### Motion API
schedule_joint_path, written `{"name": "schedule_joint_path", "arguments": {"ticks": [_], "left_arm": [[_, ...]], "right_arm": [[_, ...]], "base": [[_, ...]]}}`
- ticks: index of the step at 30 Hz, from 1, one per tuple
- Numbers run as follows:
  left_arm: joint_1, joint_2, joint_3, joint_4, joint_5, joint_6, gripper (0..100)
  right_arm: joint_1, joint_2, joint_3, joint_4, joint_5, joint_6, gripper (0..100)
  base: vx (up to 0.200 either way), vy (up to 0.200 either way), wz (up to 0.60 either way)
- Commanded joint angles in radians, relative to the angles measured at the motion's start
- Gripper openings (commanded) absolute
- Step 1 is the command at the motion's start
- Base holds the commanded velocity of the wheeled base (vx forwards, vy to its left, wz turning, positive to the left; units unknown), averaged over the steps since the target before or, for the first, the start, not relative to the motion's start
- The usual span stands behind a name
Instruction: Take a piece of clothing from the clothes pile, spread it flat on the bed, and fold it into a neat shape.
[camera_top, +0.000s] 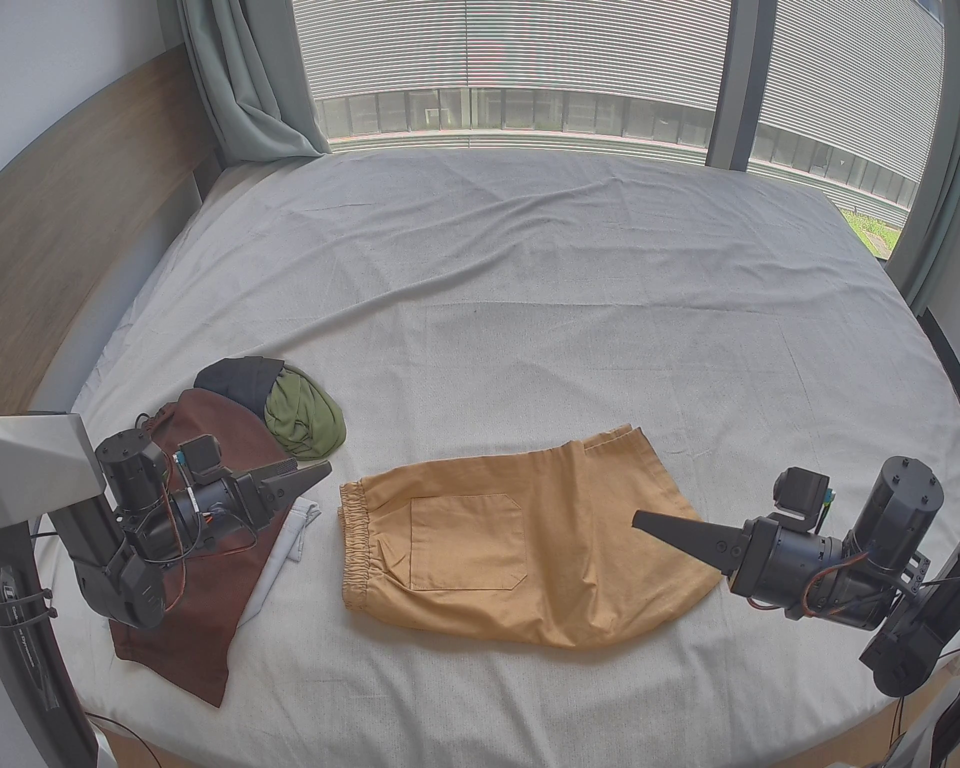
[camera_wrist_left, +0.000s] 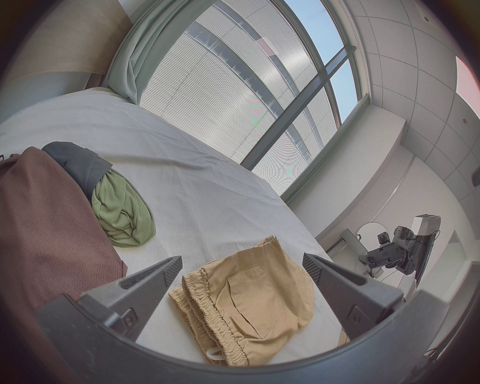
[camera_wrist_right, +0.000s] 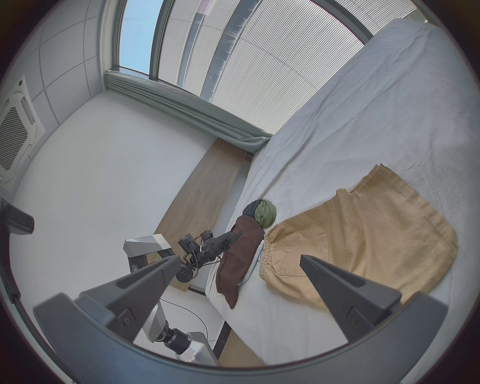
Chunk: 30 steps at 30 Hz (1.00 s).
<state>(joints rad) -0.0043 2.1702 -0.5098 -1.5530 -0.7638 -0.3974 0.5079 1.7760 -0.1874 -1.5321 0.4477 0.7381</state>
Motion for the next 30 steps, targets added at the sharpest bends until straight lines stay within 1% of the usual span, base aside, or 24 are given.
{"name": "schedule_joint_path", "arguments": {"ticks": [1,5,12,21,30], "left_arm": [[-0.006,0.0,0.011,-0.001,0.0,-0.004,100],[-0.006,0.002,0.036,-0.001,0.005,-0.017,100],[-0.026,0.007,0.079,-0.001,0.006,-0.075,100],[-0.033,0.03,0.126,0.001,0.009,-0.078,100],[-0.039,0.086,0.131,0.002,0.018,-0.073,100]], "right_arm": [[-0.019,-0.023,0.002,-0.002,0.0,0.0,100],[-0.034,-0.02,0.003,-0.005,0.0,-0.002,100],[-0.032,-0.015,0.003,-0.003,0.0,-0.002,100],[-0.031,-0.003,0.011,-0.006,0.0,-0.003,100],[-0.031,0.011,0.014,-0.006,0.0,-0.003,100]], "base": [[0.0,0.0,0.0],[0.0,0.0,0.0],[0.0,0.0,0.0],[0.0,0.0,0.0],[0.0,0.0,0.0]]}}
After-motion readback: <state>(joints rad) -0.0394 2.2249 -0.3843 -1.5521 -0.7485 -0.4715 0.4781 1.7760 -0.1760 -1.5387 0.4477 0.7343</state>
